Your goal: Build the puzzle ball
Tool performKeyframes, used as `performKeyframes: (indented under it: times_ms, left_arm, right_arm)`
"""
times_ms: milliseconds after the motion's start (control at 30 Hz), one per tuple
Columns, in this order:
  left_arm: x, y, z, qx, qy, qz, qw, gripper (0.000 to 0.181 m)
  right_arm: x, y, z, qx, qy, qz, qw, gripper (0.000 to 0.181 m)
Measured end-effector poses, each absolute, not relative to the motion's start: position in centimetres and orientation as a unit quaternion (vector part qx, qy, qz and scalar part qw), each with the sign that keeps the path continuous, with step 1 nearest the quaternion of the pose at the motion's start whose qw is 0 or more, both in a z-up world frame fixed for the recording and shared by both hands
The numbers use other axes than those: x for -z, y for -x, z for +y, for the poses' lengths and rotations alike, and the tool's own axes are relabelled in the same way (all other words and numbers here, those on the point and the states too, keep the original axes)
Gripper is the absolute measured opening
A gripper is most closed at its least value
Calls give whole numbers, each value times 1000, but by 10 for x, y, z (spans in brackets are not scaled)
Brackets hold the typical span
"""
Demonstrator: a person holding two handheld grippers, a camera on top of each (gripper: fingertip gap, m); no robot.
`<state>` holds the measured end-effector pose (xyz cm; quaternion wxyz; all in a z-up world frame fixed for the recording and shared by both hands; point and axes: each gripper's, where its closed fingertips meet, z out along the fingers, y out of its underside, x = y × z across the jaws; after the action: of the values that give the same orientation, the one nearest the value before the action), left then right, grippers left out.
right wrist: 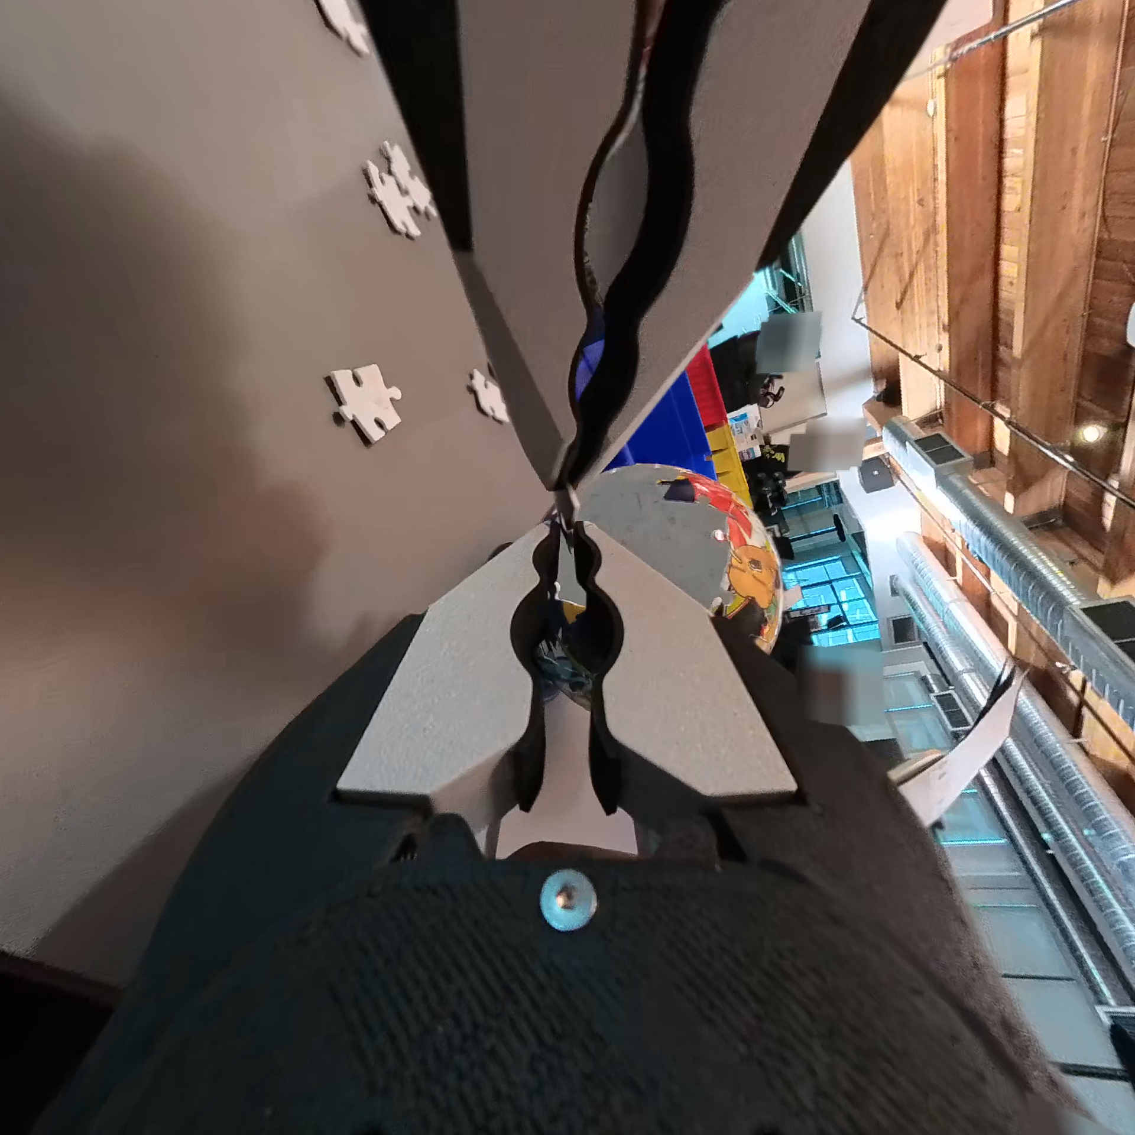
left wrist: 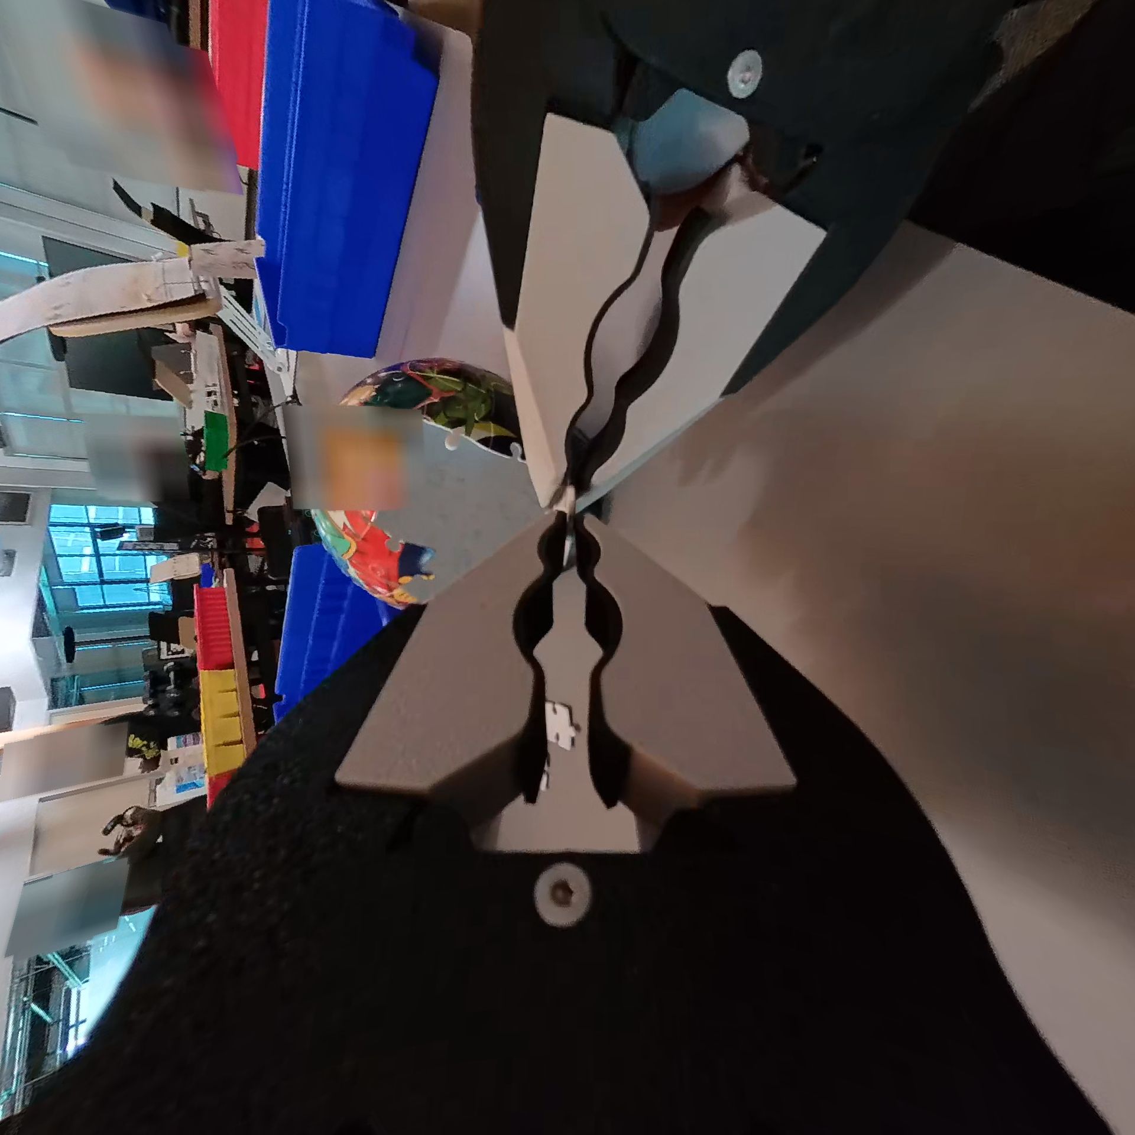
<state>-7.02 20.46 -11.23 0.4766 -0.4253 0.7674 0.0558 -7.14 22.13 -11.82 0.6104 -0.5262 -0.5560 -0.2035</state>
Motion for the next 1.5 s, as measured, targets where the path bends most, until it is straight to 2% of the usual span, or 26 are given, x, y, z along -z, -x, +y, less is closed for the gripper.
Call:
performKeyframes:
  times_ms: [33, 267, 500, 567, 633, 800, 900, 1000, 1100, 1167, 1267, 1367, 1500]
  left_arm:
    - [110, 68, 205, -51, 422, 764, 485, 0]
    - [105, 67, 218, -8, 440, 743, 505, 20]
    - [114, 61, 223, 11, 427, 759, 491, 0]
    - [117, 62, 228, -2, 426, 761, 489, 0]
    - [119, 63, 234, -13, 431, 760, 487, 0]
    - [122, 65, 244, -60, 401, 775, 485, 0]
    - [127, 65, 241, -66, 389, 789, 471, 0]
    - [124, 70, 235, -15, 409, 781, 471, 0]
    - [108, 82, 238, 60, 458, 736, 495, 0]
    - [100, 88, 241, 114, 488, 705, 503, 0]
    - [120, 103, 246, 71, 487, 734, 467, 0]
    - [145, 101, 244, 7, 444, 769, 459, 0]
    - [145, 88, 239, -68, 383, 797, 463, 0]
  right_arm:
    - [118, 71, 222, 197, 529, -552, 613, 1]
    - [111, 69, 226, 110, 544, -518, 651, 0]
    - [114, 64, 230, 86, 542, -527, 649, 1]
    - [115, 60, 231, 104, 535, -533, 647, 10]
    - [117, 56, 230, 109, 540, -535, 641, 28]
    - [114, 23, 234, 170, 541, -515, 643, 51]
    - [120, -16, 253, 154, 599, -479, 624, 91]
    - [116, -27, 264, -6, 661, -428, 616, 122]
    - [102, -31, 275, -167, 669, -403, 602, 127]
    - [104, -30, 281, -250, 664, -426, 562, 120]
    - [122, -25, 296, -218, 648, -514, 519, 140]
    - [135, -16, 300, -232, 630, -559, 486, 141]
    - [126, -6, 304, -227, 589, -580, 514, 148]
